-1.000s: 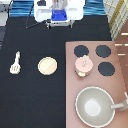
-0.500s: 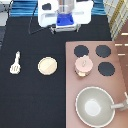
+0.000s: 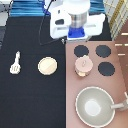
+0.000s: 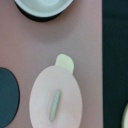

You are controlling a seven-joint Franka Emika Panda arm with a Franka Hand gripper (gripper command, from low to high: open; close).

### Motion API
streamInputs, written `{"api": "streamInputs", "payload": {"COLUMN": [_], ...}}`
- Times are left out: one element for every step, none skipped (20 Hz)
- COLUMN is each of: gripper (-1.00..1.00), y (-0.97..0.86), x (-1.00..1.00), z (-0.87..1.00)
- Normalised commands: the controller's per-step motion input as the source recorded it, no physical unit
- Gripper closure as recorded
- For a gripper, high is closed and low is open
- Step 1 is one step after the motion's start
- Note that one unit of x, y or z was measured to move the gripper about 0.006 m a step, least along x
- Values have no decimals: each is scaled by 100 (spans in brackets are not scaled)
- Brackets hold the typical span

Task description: Take the lid off the pot, put the pot on the plate, and use the tool to push the pot to the front of the table.

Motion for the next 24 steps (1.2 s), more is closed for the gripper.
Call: {"api": "streamInputs", "payload": {"gripper": [-100, -100, -100, -100, -100, -100, -100, -100, -100, -100, -100, -100, -100, -100, -100, -100, -100, -100, -100, -100, -100, -100, -100, 100], "y": [50, 45, 37, 32, 28, 26, 25, 28, 28, 29, 30, 31, 31, 31, 32, 37, 40, 43, 41, 41, 40, 39, 35, 36], "x": [41, 41, 36, 38, 36, 39, 40, 40, 39, 37, 33, 30, 25, 20, 16, 14, 10, 6, 0, 0, 0, 0, -6, -4], "z": [-56, -55, -58, -56, -57, -53, -52, -51, -51, -53, -54, -55, -55, -56, -55, -49, -43, -33, -28, -23, -15, -13, -15, -15]}}
